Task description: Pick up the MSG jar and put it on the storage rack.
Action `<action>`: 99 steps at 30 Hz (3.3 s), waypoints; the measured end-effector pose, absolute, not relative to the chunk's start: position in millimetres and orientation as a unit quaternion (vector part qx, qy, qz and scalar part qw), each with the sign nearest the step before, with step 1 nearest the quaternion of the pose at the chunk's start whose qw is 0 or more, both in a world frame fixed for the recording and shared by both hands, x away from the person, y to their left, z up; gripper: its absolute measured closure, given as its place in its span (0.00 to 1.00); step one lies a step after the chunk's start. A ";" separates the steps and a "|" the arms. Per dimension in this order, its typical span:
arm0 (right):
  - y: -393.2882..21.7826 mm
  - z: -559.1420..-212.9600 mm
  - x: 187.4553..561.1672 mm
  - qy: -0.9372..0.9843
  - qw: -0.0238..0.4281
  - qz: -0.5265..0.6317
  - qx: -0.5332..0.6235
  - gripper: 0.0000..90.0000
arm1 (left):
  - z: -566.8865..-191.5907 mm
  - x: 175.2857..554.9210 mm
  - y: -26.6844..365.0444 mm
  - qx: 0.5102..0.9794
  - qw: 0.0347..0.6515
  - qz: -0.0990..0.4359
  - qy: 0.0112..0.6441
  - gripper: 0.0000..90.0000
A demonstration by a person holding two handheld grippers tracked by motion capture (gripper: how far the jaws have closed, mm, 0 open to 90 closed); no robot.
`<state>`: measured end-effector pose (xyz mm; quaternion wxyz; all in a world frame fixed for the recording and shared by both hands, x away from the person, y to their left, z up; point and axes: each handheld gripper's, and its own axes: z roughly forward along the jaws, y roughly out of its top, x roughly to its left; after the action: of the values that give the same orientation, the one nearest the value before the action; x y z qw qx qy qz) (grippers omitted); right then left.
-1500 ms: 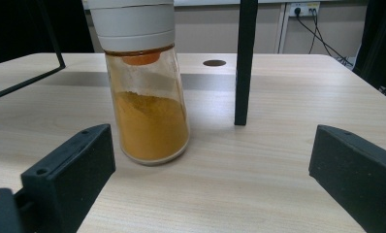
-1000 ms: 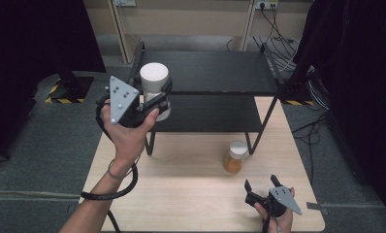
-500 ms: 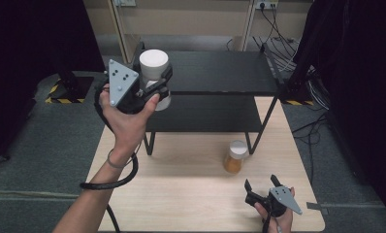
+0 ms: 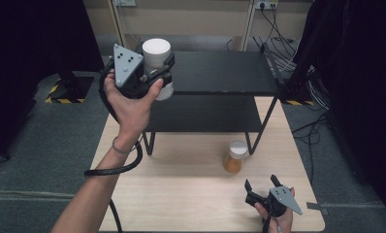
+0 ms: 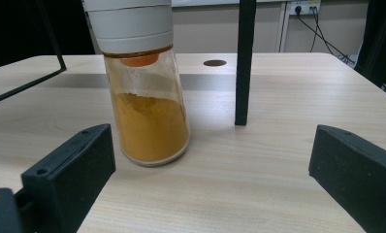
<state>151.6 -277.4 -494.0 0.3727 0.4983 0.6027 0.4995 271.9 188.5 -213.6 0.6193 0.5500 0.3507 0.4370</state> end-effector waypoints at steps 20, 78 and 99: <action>-278.9 -494.4 152.2 0.603 0.370 0.503 0.497 0.03 | -202.4 304.8 179.1 0.551 0.595 0.440 0.386 0.37; -279.8 -495.8 151.7 0.600 0.370 0.507 0.496 0.03 | -254.9 274.6 208.0 0.525 0.643 0.458 0.320 0.05; -278.9 -496.0 151.2 0.600 0.372 0.506 0.496 0.03 | -316.7 239.6 213.0 0.550 0.636 0.464 0.279 0.04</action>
<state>151.2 -278.9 -496.0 0.3725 0.4960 0.5997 0.5056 239.6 213.0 -316.7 0.6360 0.5501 0.2786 0.4640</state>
